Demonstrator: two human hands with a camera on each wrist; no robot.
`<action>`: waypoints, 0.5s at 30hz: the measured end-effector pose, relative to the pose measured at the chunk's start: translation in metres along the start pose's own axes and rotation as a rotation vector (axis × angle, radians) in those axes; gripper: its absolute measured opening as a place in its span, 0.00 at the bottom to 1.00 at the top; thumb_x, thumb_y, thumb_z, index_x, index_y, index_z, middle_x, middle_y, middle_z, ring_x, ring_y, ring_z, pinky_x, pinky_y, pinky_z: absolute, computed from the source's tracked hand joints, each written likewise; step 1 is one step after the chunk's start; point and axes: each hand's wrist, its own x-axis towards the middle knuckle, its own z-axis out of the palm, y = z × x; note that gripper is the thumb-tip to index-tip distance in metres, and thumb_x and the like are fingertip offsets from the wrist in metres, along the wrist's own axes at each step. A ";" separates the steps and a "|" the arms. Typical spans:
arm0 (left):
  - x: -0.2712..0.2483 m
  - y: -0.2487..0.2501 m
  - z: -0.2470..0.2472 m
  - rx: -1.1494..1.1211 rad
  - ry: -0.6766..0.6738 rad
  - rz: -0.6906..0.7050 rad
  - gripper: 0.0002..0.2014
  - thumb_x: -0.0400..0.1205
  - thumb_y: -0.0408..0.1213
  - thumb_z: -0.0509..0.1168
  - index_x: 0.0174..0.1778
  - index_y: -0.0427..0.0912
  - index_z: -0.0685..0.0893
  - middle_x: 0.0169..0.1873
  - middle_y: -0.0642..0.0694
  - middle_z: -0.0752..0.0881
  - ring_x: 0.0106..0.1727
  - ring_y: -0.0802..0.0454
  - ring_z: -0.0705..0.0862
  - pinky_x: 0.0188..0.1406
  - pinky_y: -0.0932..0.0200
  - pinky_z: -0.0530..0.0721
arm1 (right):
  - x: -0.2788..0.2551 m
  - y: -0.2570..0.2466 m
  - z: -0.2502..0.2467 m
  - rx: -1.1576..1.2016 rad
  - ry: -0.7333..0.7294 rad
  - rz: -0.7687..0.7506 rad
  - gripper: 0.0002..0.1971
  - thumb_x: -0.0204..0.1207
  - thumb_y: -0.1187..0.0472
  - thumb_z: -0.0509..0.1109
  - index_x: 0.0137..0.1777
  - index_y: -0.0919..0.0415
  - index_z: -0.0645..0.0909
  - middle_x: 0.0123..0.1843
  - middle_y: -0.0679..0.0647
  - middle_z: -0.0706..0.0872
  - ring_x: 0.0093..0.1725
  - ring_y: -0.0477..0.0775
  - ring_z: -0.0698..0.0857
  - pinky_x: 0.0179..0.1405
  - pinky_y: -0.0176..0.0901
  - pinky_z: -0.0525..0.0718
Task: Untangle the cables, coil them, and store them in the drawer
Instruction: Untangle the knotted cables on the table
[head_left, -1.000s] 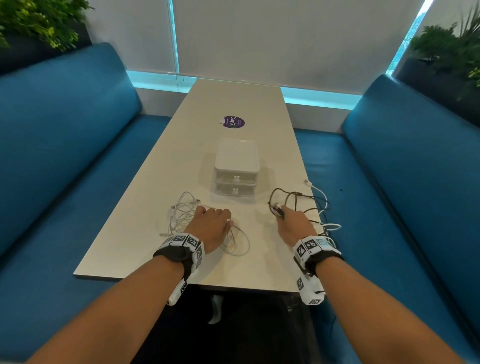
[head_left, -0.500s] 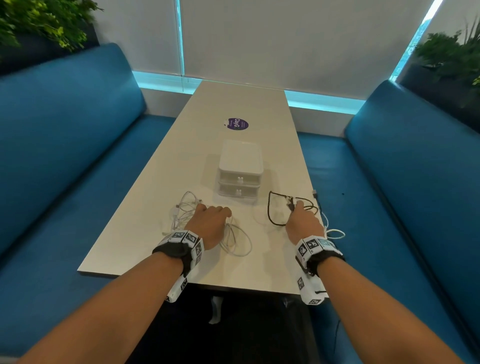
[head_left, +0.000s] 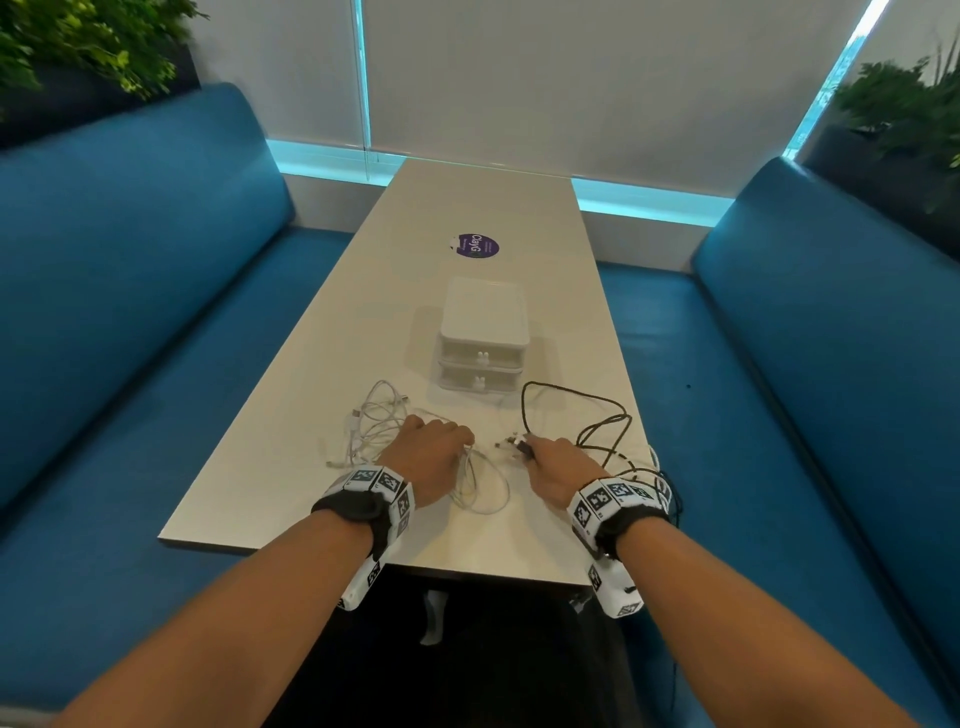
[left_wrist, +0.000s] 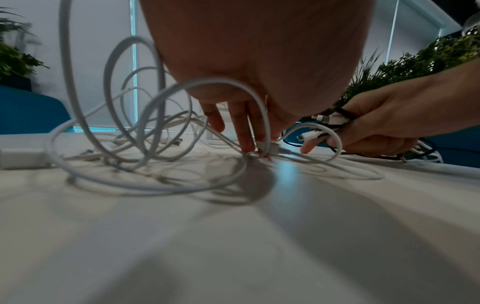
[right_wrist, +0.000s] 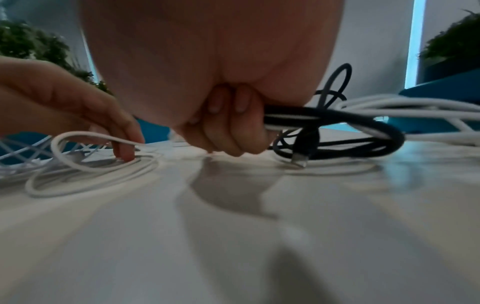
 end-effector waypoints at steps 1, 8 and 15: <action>-0.001 -0.001 -0.001 -0.025 -0.005 0.008 0.18 0.85 0.31 0.55 0.67 0.49 0.79 0.59 0.50 0.86 0.57 0.46 0.82 0.66 0.50 0.66 | 0.002 0.001 0.000 -0.016 0.026 0.063 0.15 0.86 0.58 0.54 0.70 0.57 0.73 0.56 0.63 0.86 0.52 0.65 0.86 0.48 0.52 0.84; -0.007 -0.014 -0.016 -0.171 0.201 0.006 0.24 0.80 0.23 0.57 0.68 0.48 0.81 0.60 0.52 0.86 0.56 0.44 0.82 0.63 0.48 0.77 | 0.014 0.007 -0.007 0.112 0.206 0.374 0.15 0.85 0.62 0.53 0.66 0.65 0.75 0.60 0.64 0.85 0.58 0.66 0.85 0.48 0.50 0.79; -0.010 -0.014 -0.037 -0.011 0.589 0.052 0.14 0.76 0.28 0.66 0.56 0.45 0.86 0.47 0.50 0.87 0.48 0.45 0.84 0.60 0.44 0.75 | 0.024 -0.009 -0.003 0.286 0.218 0.275 0.18 0.88 0.56 0.55 0.62 0.66 0.81 0.57 0.66 0.86 0.54 0.67 0.85 0.49 0.51 0.82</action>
